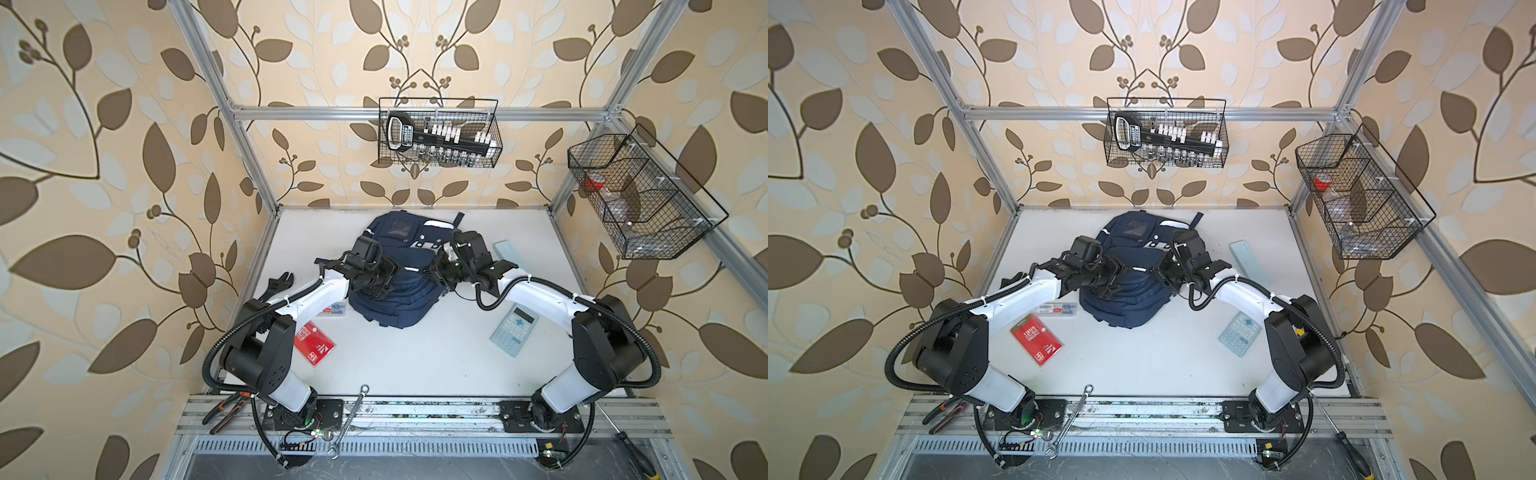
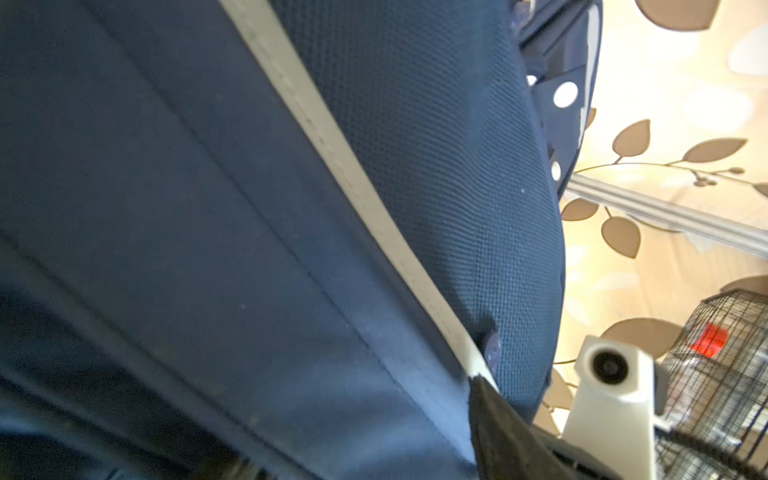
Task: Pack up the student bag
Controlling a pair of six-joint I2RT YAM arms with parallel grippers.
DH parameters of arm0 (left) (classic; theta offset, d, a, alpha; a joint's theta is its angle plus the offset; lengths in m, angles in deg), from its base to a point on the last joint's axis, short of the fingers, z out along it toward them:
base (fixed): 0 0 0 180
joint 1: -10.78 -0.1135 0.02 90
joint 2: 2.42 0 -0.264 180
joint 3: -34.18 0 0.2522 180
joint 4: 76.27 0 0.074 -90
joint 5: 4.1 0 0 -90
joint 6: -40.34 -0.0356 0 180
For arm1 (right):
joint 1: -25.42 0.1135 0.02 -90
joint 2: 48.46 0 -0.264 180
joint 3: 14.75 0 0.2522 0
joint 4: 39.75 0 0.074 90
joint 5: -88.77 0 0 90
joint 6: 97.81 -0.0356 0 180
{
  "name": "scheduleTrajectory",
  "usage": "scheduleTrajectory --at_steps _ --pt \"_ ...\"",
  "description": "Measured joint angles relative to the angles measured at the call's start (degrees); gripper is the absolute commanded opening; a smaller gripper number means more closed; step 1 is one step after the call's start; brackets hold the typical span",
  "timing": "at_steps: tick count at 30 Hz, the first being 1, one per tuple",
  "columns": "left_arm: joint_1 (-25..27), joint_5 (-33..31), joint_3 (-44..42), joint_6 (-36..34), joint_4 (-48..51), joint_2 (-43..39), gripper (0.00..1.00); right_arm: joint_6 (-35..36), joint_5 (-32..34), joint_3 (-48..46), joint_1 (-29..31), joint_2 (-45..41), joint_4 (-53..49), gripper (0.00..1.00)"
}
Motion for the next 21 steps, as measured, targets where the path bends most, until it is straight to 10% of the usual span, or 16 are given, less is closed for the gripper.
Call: scheduleTrajectory --at_steps 7,11,16,21 --pt "-0.07 0.22 2.12 1.22 0.13 3.82 0.03 0.04 2.75 -3.02 -0.07 -1.90 1.44 0.00" --pt "-0.44 -0.04 3.93 1.29 0.61 4.26 0.00 1.77 3.45 -3.26 0.00 -2.38 0.22 0.00" --pt "-0.76 -0.48 6.62 0.02 3.32 4.26 0.00 13.79 7.06 1.36 -0.15 -4.39 -10.84 0.56" --pt "-2.51 -0.20 9.03 -1.64 6.47 4.26 0.00 28.22 18.14 0.66 -0.15 -15.43 -16.22 0.65"
